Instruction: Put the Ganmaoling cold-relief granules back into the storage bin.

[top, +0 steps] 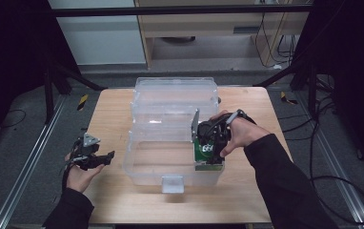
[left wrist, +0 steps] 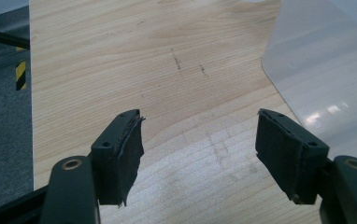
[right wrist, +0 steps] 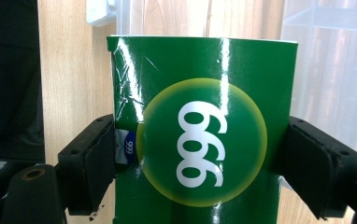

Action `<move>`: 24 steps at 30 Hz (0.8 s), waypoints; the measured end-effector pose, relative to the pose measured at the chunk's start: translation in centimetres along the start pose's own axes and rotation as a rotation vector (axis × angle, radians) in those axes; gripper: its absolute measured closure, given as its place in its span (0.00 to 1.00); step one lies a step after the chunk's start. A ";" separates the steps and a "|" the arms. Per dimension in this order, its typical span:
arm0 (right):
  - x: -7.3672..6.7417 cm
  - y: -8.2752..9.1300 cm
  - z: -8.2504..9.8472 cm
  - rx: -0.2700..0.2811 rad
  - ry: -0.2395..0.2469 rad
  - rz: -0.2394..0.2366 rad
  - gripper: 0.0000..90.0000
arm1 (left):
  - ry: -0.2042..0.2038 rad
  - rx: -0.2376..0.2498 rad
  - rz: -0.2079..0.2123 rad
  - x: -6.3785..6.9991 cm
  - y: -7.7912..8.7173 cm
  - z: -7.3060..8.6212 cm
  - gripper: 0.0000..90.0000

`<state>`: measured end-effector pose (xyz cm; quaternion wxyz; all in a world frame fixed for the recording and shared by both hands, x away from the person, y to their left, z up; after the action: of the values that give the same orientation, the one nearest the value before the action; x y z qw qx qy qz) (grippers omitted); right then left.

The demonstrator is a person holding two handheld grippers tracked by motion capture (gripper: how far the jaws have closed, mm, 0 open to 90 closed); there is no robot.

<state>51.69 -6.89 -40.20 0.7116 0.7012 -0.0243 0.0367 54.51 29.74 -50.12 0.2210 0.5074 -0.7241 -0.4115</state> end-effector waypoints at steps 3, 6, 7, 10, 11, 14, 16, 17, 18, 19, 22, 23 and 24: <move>-0.1 -0.4 -0.1 0.000 -0.002 -0.015 0.20 | -0.001 0.001 0.000 0.0 0.0 0.0 0.34; -0.1 -1.1 0.1 0.005 -0.008 -0.018 0.20 | -0.001 -0.002 -0.002 0.0 0.0 0.0 0.34; -0.1 -1.3 0.1 0.007 -0.006 -0.012 0.20 | -0.002 -0.003 -0.002 0.0 -0.1 0.0 0.34; 0.0 -1.6 0.0 0.002 -0.006 -0.016 0.20 | -0.002 -0.004 -0.002 0.0 -0.1 0.0 0.34; 0.1 -1.7 0.0 0.002 -0.006 -0.018 0.20 | -0.002 -0.003 -0.001 0.0 -0.1 0.0 0.34; 0.1 -2.1 0.0 -0.002 -0.006 -0.019 0.20 | -0.002 -0.004 -0.001 0.0 -0.1 0.1 0.34; 0.1 -2.4 -0.1 -0.006 -0.005 -0.022 0.20 | -0.001 -0.004 -0.001 0.0 -0.1 0.1 0.34; 0.1 -2.5 -0.1 -0.009 -0.001 -0.024 0.20 | -0.002 -0.002 0.000 0.0 -0.1 0.1 0.34; 0.1 -2.7 -0.1 -0.010 -0.002 -0.024 0.20 | -0.001 -0.002 0.001 0.0 -0.1 0.1 0.34; 0.1 -2.8 -0.1 -0.011 -0.005 -0.026 0.20 | -0.002 -0.002 0.002 0.0 -0.1 0.1 0.34; 0.2 -3.0 -0.1 -0.018 0.001 -0.026 0.20 | -0.004 -0.004 0.003 0.0 -0.1 0.1 0.34; 0.2 -3.1 -0.2 -0.019 -0.001 -0.028 0.20 | -0.004 -0.003 0.002 0.0 -0.1 0.1 0.34; 0.2 -3.2 -0.2 -0.020 0.004 -0.026 0.20 | -0.004 -0.003 0.002 0.0 -0.1 0.1 0.34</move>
<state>52.18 -6.77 -43.37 0.7193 0.6940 -0.0141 0.0283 54.50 29.72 -50.22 0.2208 0.5056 -0.7245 -0.4132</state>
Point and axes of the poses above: each handheld gripper's, and its own axes: y roughly backward along the jaws, z roughly out of its underside, x roughly to its right, the point moved 8 cm from there along -y, roughly forward along the jaws, and after that the axes turned 11 degrees about -x, right-handed, at the moved point
